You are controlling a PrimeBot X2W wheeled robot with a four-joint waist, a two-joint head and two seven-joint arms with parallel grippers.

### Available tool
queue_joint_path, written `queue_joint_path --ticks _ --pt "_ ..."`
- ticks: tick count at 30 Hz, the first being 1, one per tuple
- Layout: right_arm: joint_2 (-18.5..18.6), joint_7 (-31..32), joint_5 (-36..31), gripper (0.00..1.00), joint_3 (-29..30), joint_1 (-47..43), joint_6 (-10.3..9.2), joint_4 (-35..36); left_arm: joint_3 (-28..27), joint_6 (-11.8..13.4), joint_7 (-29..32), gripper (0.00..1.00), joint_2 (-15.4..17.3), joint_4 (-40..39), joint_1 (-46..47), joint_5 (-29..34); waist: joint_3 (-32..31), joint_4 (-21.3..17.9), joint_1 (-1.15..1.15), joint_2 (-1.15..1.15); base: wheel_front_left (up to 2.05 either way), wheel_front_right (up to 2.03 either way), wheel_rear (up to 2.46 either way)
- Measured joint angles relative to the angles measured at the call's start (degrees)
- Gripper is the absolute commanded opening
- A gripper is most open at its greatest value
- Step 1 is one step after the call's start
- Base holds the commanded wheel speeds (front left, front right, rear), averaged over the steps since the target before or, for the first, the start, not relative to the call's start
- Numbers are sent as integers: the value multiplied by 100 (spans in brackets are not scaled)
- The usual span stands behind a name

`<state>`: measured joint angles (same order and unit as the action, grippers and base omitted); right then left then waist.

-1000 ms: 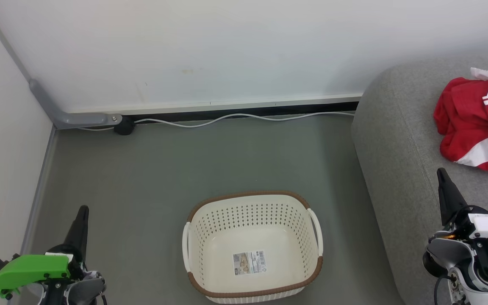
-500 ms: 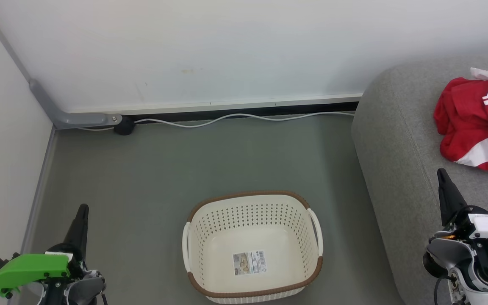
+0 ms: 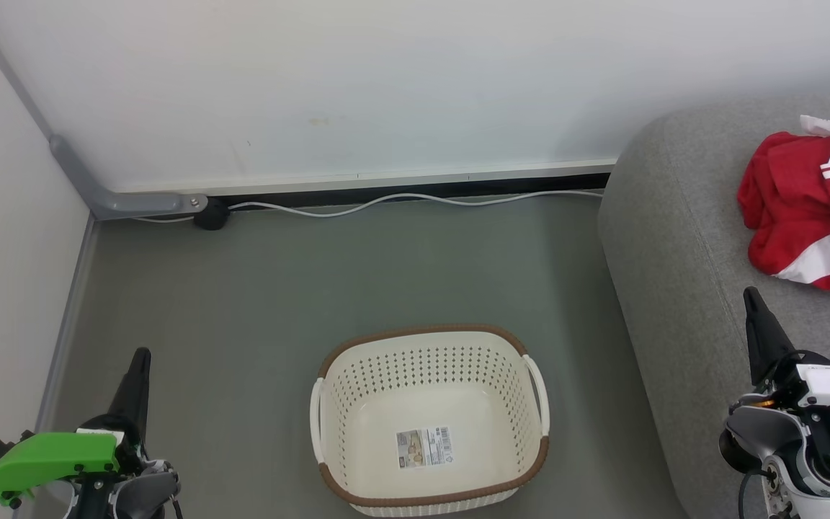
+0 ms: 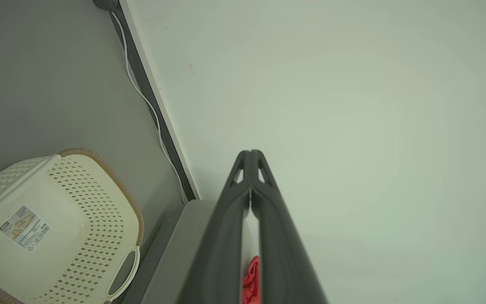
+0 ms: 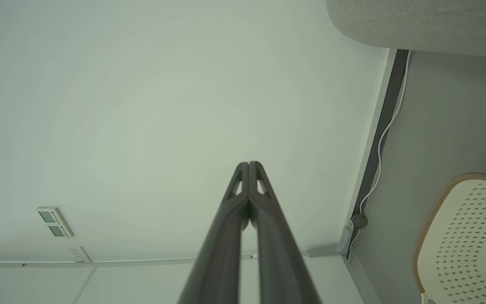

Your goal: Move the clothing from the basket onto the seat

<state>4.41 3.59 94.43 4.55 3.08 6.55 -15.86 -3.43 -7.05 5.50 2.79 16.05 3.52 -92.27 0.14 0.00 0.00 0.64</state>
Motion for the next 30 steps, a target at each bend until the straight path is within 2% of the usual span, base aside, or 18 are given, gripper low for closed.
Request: queue_joint_path --ticks 30 --pt "-10 7 0 0 11 3 23 -25 -8 0 1 0 -2 11 1 0 -1 0 0 0 0 0 0"
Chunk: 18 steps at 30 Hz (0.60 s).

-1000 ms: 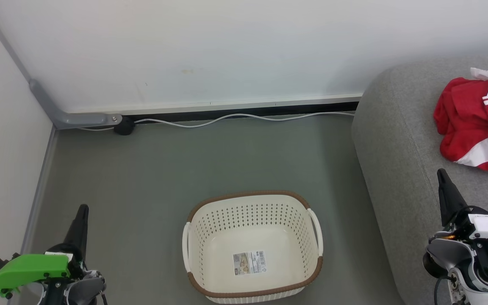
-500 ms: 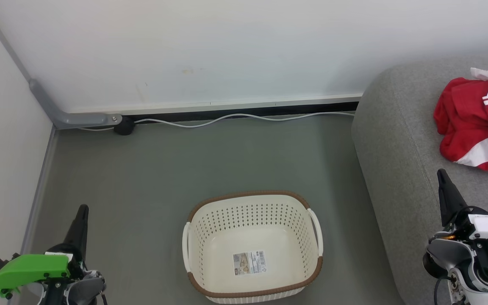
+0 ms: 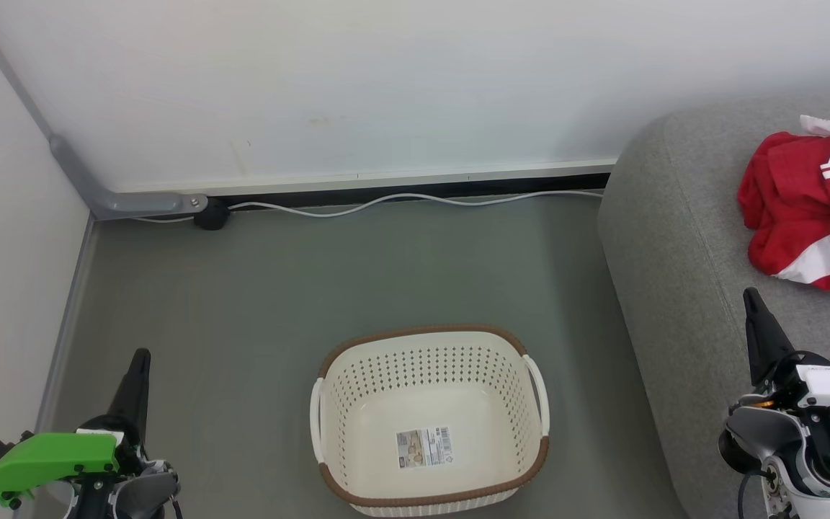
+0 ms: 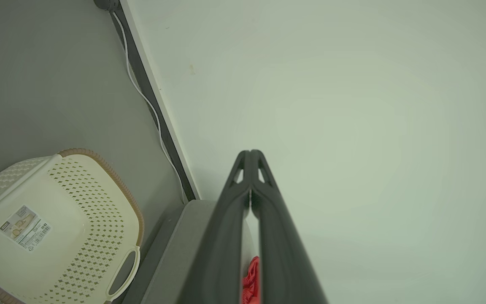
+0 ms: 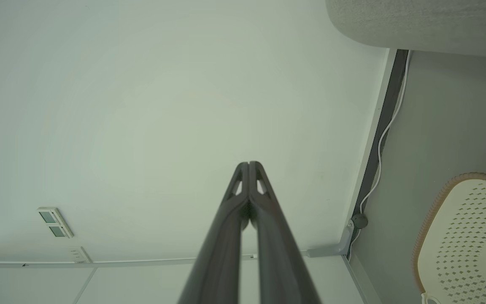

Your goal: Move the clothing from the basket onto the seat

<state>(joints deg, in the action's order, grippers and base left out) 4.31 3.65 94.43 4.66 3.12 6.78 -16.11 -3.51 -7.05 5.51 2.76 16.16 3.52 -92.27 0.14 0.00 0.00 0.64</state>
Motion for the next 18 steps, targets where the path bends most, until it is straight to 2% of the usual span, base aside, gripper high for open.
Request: queue_joint_path --ticks 18 --pt "-7 1 0 0 8 1 1 -4 -8 0 0 0 -1 0 1 0 0 0 0 0 0 0 0"
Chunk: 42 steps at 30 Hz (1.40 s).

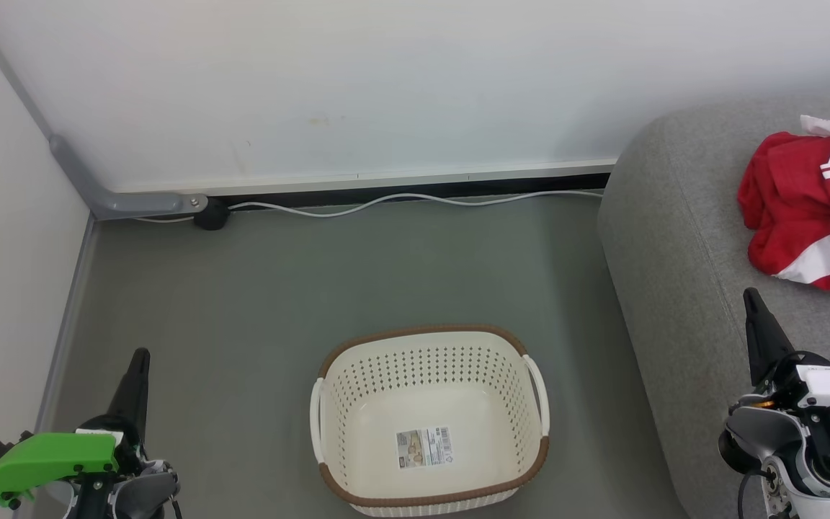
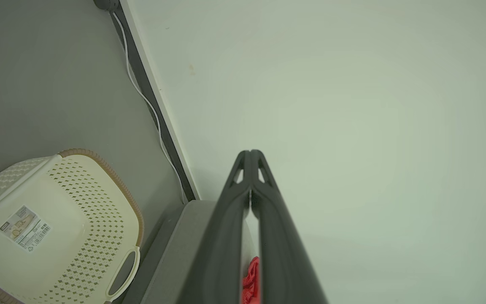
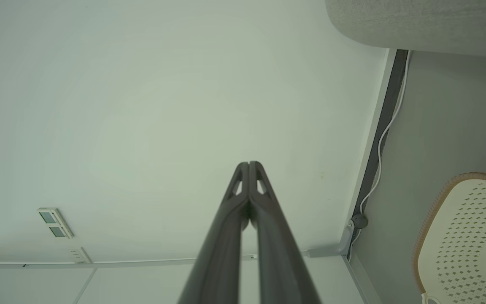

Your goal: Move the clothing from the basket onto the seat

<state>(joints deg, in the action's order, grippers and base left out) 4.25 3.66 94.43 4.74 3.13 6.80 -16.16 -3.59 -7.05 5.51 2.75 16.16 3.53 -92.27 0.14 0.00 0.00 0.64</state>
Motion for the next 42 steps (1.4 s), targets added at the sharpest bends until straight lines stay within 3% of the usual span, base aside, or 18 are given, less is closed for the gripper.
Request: queue_joint_path --ticks 42 --pt "-19 42 -1 0 24 1 0 3 -8 0 2 0 -3 -12 0 0 2 0 0 0 0 0 0"
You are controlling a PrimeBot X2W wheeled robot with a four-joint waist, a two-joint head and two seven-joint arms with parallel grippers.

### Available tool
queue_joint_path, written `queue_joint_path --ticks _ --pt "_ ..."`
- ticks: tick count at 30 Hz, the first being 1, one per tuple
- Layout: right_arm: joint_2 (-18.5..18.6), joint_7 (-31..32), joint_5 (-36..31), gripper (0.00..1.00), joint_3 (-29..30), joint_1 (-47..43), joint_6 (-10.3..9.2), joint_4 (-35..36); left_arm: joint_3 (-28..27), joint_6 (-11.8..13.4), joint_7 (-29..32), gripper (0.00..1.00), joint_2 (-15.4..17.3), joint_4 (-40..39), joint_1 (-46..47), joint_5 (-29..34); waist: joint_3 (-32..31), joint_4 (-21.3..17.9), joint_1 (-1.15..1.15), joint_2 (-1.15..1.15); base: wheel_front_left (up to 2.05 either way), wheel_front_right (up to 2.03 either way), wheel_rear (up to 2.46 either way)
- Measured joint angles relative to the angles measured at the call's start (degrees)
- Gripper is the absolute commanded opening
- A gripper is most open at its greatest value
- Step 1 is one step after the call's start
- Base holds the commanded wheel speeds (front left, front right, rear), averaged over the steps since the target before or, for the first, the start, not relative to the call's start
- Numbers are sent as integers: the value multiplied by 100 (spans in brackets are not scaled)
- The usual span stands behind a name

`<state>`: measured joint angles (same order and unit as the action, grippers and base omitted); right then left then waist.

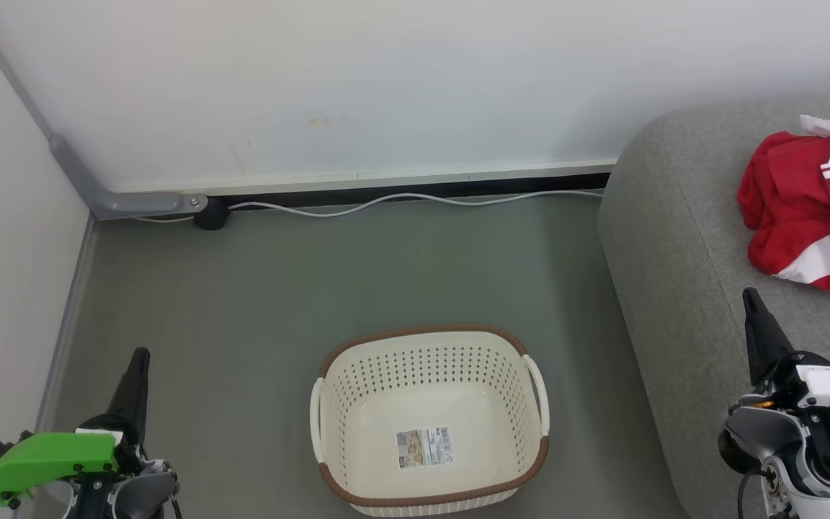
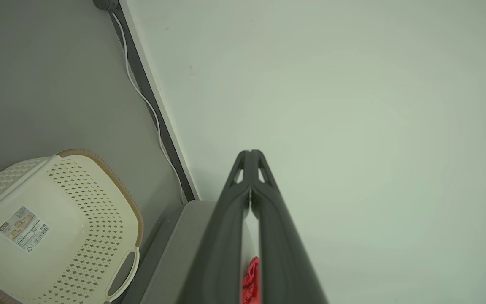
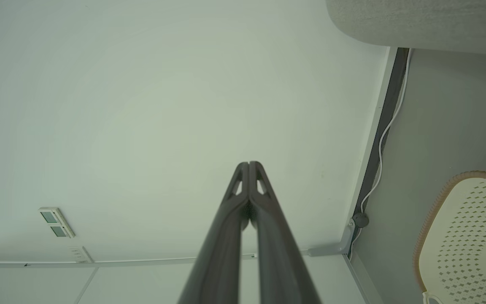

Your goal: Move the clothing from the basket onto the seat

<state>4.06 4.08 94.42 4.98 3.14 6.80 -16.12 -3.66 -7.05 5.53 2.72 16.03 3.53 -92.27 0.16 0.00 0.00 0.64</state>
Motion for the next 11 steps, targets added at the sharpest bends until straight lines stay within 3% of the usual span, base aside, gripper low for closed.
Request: queue_joint_path --ticks 11 --pt "-1 0 0 0 5 0 0 2 -1 0 3 0 0 -7 0 0 0 0 0 0 0 0 0"
